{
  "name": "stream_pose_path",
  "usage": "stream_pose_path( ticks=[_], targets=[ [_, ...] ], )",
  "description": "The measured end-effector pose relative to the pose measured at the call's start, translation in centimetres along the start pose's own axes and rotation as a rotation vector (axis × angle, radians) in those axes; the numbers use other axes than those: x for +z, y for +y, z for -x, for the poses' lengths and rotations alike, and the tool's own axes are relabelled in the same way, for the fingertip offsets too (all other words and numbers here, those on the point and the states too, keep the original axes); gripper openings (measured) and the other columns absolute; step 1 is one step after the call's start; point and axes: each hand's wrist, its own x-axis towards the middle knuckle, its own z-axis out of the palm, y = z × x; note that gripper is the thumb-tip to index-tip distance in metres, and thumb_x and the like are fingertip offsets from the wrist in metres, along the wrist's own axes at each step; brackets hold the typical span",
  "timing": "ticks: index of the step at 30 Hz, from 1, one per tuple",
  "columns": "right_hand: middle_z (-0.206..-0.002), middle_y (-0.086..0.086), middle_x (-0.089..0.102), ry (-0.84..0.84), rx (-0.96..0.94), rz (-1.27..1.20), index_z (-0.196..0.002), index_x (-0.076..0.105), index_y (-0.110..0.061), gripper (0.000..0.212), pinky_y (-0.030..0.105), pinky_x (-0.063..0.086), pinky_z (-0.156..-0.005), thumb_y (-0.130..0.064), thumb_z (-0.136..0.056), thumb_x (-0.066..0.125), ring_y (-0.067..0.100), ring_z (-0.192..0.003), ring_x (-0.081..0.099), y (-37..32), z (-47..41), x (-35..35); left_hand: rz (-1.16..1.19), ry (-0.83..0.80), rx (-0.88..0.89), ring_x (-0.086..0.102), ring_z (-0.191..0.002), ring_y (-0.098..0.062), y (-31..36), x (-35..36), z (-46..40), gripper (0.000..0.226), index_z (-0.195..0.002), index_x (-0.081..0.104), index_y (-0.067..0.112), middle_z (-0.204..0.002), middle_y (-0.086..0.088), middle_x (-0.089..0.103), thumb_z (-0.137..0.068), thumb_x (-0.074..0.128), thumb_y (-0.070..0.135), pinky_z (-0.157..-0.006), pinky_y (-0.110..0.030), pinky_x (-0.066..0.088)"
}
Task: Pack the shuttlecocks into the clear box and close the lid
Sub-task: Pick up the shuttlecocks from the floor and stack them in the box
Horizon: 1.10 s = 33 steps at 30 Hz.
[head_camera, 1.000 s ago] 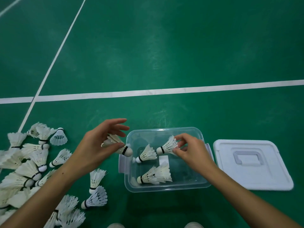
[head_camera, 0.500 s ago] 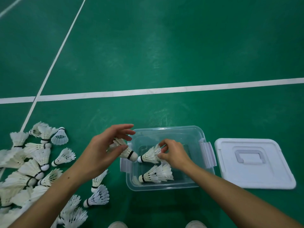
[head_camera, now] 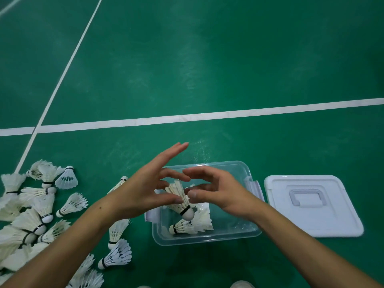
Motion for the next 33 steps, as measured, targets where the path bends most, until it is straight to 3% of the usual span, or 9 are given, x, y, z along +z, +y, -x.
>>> stream_pose_path(
  ticks=[2,5,7,10,14,20,26,30,33],
  targets=[
    [-0.150,-0.006,0.060,-0.077,-0.008,-0.041,-0.149,0.055,-0.021,0.060,0.047,0.055,-0.107,-0.005,-0.095,0.077,0.026,-0.126,0.069,-0.2,-0.2,0.5,0.031,-0.011,0.004,0.064,-0.131,-0.019,0.2,0.1,-0.5,0.107,-0.159,0.028,0.055,-0.159,-0.009,0.047,-0.084,0.087,0.009,-0.090,-0.033,0.053],
    [-0.153,-0.005,0.059,-0.098,-0.009,-0.051,-0.155,0.048,-0.022,0.068,0.048,0.050,-0.113,-0.004,-0.096,0.075,0.027,-0.134,0.063,0.4,-0.5,0.7,0.044,0.034,0.045,0.066,-0.128,-0.022,0.0,0.4,-1.0,0.105,-0.160,0.032,0.049,-0.171,0.010,0.029,-0.081,0.089,0.008,-0.084,-0.030,0.055],
    [-0.150,-0.001,0.061,-0.057,-0.019,-0.044,-0.153,0.051,-0.027,0.069,0.045,0.054,-0.109,-0.005,-0.093,0.078,0.025,-0.134,0.063,0.4,-0.5,0.3,0.026,0.098,0.074,0.067,-0.127,-0.021,-0.2,0.7,-1.2,0.104,-0.159,0.037,0.042,-0.172,0.022,0.020,-0.077,0.091,0.007,-0.082,-0.035,0.060],
    [-0.141,0.010,0.060,0.023,0.015,-0.003,-0.142,0.064,-0.034,0.062,0.046,0.061,-0.097,-0.012,-0.088,0.085,0.029,-0.120,0.071,0.6,-0.1,-0.6,-0.052,0.168,0.104,0.064,-0.129,-0.020,-0.6,1.2,-1.7,0.100,-0.157,0.042,0.036,-0.170,0.019,0.025,-0.073,0.093,0.016,-0.090,-0.036,0.061],
    [-0.116,0.023,0.073,0.184,0.017,-0.064,-0.113,0.076,-0.007,0.030,0.055,0.062,-0.093,-0.005,-0.085,0.085,0.035,-0.101,0.076,1.8,0.4,-1.7,-0.160,0.236,0.135,0.064,-0.127,-0.014,-1.1,2.5,-2.5,0.089,-0.153,0.048,0.029,-0.159,0.012,0.045,-0.076,0.093,0.020,-0.100,-0.034,0.057],
    [-0.092,-0.009,0.080,0.502,0.013,0.395,-0.096,0.081,-0.027,0.010,0.046,0.062,-0.087,-0.023,-0.088,0.085,0.013,-0.089,0.075,3.5,1.6,-3.7,-0.067,0.306,-0.106,0.063,-0.123,-0.002,-2.8,4.3,-2.0,0.083,-0.149,0.050,0.035,-0.145,0.017,0.057,-0.078,0.092,0.024,-0.100,-0.028,0.058],
    [-0.092,-0.012,0.077,0.657,0.074,0.560,-0.103,0.076,-0.022,0.013,0.031,0.060,-0.080,-0.024,-0.091,0.082,0.003,-0.086,0.071,5.6,0.9,-1.0,0.003,0.195,-0.347,0.055,-0.137,-0.018,-4.8,7.0,-1.6,0.086,-0.152,0.040,0.041,-0.155,0.007,0.047,-0.085,0.087,0.014,-0.102,-0.033,0.054],
    [-0.085,-0.012,0.073,0.670,0.163,0.620,-0.098,0.072,-0.021,0.010,0.022,0.054,-0.065,-0.025,-0.093,0.080,-0.001,-0.075,0.068,6.3,-0.2,-0.7,0.020,0.195,-0.448,0.047,-0.145,-0.021,-6.2,8.3,-2.2,0.087,-0.157,0.037,0.038,-0.163,-0.003,0.041,-0.088,0.083,0.011,-0.106,-0.036,0.048],
    [-0.084,-0.008,0.073,0.671,0.205,0.653,-0.097,0.070,-0.019,0.011,0.030,0.057,-0.066,-0.025,-0.094,0.079,0.007,-0.073,0.069,6.7,-1.0,-0.6,0.024,0.197,-0.506,0.049,-0.136,-0.018,-7.2,8.7,-2.8,0.091,-0.158,0.034,0.040,-0.165,-0.005,0.038,-0.086,0.083,0.012,-0.104,-0.037,0.050]
  ],
)
